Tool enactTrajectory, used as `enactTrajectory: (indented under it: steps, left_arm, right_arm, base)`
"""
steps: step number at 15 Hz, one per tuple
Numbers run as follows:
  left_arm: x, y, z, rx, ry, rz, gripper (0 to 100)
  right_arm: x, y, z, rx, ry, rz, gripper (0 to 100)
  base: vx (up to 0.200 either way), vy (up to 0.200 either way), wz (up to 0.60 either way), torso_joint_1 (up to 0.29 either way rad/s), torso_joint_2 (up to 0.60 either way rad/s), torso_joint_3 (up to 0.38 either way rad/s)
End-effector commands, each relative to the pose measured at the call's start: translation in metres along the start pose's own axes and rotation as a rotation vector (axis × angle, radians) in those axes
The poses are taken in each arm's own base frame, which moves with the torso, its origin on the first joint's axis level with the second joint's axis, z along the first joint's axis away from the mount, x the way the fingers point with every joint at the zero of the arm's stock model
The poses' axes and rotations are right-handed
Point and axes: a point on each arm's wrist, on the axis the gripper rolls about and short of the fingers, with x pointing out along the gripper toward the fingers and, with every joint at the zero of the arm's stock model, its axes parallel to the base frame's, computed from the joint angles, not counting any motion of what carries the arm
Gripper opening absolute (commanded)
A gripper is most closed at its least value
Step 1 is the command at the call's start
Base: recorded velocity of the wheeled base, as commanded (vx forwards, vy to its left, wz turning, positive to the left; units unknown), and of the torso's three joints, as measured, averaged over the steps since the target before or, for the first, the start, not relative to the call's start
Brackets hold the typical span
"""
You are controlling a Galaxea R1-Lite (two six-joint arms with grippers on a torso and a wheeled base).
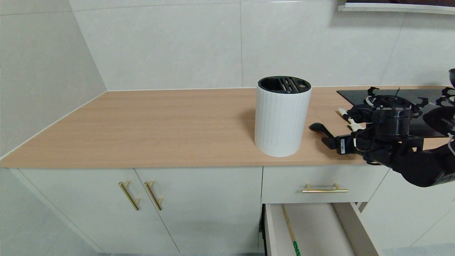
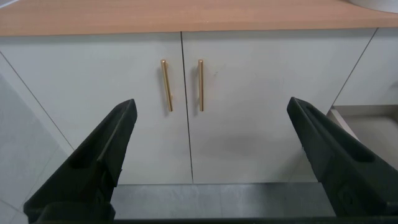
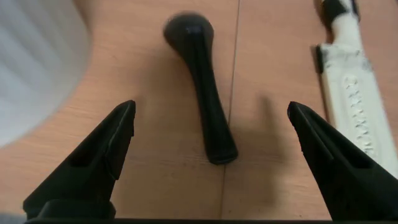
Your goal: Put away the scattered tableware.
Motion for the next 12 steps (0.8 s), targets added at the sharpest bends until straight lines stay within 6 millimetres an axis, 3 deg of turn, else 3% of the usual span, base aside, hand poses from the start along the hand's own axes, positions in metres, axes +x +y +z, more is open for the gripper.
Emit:
enactTrajectory:
  steps: [1,10,11,12]
  left_arm:
    - [0.0000,0.0000,0.0000,0.000,0.000,0.000,100]
    - [0.0000,0.0000,0.0000,0.000,0.000,0.000,100]
    - [0.0000,0.0000,0.0000,0.000,0.000,0.000,100]
    - [0.0000,0.0000,0.0000,0.000,0.000,0.000,100]
  right_arm:
    - [0.0066,-0.0011,-0.0069,0.001,0.021,-0.004,100]
    - [0.0116,0.0002,-0.0116,0.001,0.036,0.001,100]
    - [0.0119,0.0003,-0.0122,0.000,0.040,0.001,0]
    - [0.0121,0.0002,-0.0113,0.001,0.036,0.001,0]
  base:
    - [0.000,0.000,0.00,0.000,0.00,0.000]
    - [0.000,0.000,0.00,0.000,0.00,0.000]
    - [0.000,0.000,0.00,0.000,0.00,0.000]
    - [0.000,0.000,0.00,0.000,0.00,0.000]
